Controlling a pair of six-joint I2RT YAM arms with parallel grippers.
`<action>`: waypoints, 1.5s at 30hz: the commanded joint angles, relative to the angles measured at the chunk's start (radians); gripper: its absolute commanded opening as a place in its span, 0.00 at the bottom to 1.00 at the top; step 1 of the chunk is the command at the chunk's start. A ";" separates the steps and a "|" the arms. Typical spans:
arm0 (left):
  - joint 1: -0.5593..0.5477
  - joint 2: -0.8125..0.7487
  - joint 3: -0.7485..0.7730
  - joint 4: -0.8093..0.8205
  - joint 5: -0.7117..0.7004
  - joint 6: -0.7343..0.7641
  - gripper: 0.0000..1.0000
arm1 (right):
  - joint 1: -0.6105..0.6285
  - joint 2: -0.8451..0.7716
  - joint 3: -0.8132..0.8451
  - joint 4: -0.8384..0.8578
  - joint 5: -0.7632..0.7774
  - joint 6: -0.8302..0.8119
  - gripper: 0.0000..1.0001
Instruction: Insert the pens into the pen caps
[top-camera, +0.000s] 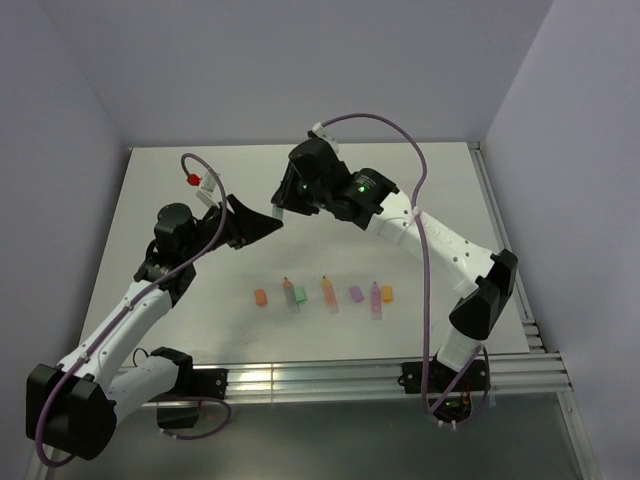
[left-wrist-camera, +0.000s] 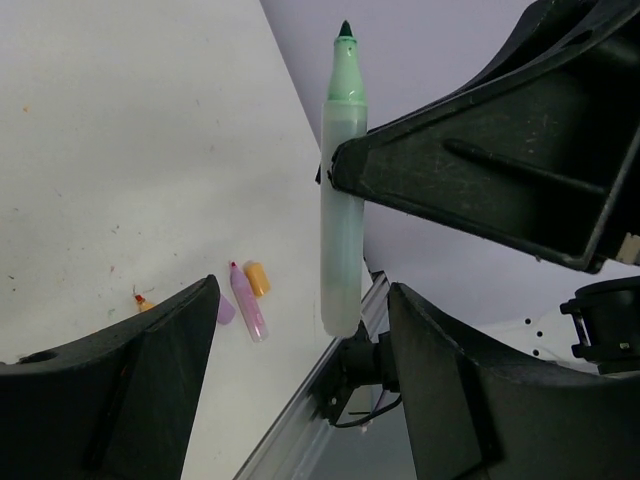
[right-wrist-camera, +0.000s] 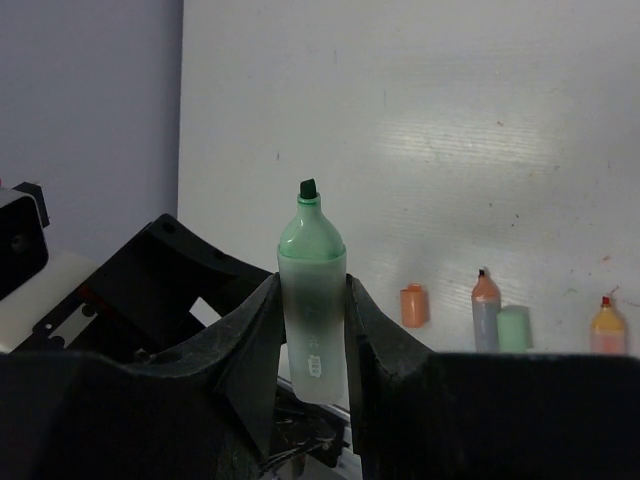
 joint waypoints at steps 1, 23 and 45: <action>-0.011 -0.001 0.000 0.067 -0.017 0.004 0.74 | 0.035 0.028 0.071 -0.022 0.007 0.015 0.00; -0.012 -0.009 -0.014 0.071 -0.022 -0.004 0.43 | 0.112 0.087 0.093 -0.027 -0.002 0.018 0.00; -0.011 0.020 0.024 -0.014 -0.045 0.053 0.00 | 0.138 0.079 0.005 -0.040 0.045 -0.020 0.00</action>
